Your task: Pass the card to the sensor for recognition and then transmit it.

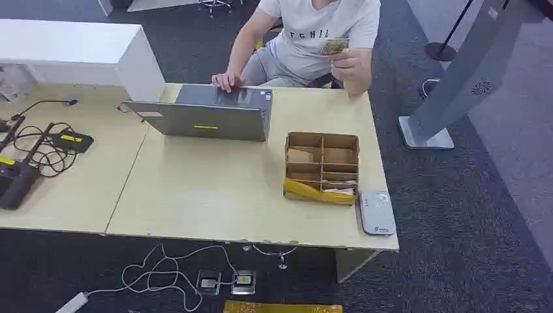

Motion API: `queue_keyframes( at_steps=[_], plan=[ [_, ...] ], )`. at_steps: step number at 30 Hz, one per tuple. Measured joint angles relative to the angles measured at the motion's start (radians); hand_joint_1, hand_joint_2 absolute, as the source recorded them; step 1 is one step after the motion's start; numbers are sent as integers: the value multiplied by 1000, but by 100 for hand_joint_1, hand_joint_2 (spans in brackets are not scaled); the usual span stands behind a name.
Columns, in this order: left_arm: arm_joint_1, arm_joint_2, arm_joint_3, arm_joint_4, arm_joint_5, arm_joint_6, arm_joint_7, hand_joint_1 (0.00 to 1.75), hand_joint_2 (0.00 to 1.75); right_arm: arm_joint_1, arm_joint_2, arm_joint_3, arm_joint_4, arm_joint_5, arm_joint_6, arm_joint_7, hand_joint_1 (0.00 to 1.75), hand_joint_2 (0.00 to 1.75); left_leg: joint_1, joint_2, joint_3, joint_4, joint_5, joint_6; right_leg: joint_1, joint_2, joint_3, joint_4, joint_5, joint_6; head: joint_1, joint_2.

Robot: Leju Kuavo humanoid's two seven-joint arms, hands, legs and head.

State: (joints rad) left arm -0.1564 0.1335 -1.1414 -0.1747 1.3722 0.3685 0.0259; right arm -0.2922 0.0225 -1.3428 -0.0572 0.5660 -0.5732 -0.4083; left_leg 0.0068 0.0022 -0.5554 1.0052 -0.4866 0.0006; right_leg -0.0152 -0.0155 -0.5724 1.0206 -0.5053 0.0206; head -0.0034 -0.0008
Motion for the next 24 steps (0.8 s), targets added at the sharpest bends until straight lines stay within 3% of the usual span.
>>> queue_keyframes(
  at_steps=[2,3,4,7,9,14,16,20,24],
  plan=[
    [1,0,3,0,0,-12,-17,0,0,-15,-60,-34,2,-48,118,-11,0,0,-3,0,0,1,0,1,-4,0,0,0,1,1,-1,0],
    [1,2,5,0,-1,-16,-19,0,0,-29,-121,-53,-5,-68,196,35,0,0,-5,0,0,1,1,2,-5,0,0,0,2,2,-1,0],
    [3,5,6,0,-3,-23,-20,0,0,-46,-215,-69,-19,-89,287,104,0,0,-9,0,0,1,1,2,-8,-1,0,0,3,4,0,0],
    [6,12,8,0,-3,-31,-24,0,0,-125,-404,-72,-103,-155,409,288,0,0,-13,0,-2,1,2,9,-13,0,-1,0,5,8,2,0],
    [8,16,8,2,-5,-37,-32,0,0,-194,-502,-61,-179,-222,428,314,0,0,-13,3,-2,1,2,9,-13,3,-1,-2,7,11,1,0],
    [5,14,8,3,-9,-48,-41,0,0,-332,-698,-6,-193,-293,426,297,0,0,-16,-5,-3,1,5,15,-16,-7,-1,-2,6,12,0,0],
    [7,12,8,3,-9,-48,-41,0,0,-362,-748,13,-201,-315,423,285,0,0,-14,-7,-5,1,5,15,-13,-10,0,-2,6,12,0,0],
    [8,11,8,3,-9,-50,-41,0,0,-377,-790,43,-205,-348,427,269,0,0,-13,-6,-5,1,5,15,-13,-7,-1,-2,6,12,-1,0],
    [7,9,8,3,-9,-54,-42,0,0,-433,-838,93,-205,-375,453,203,0,0,-12,-5,-5,1,5,14,-12,-6,-1,-2,6,12,0,0]
  ],
)
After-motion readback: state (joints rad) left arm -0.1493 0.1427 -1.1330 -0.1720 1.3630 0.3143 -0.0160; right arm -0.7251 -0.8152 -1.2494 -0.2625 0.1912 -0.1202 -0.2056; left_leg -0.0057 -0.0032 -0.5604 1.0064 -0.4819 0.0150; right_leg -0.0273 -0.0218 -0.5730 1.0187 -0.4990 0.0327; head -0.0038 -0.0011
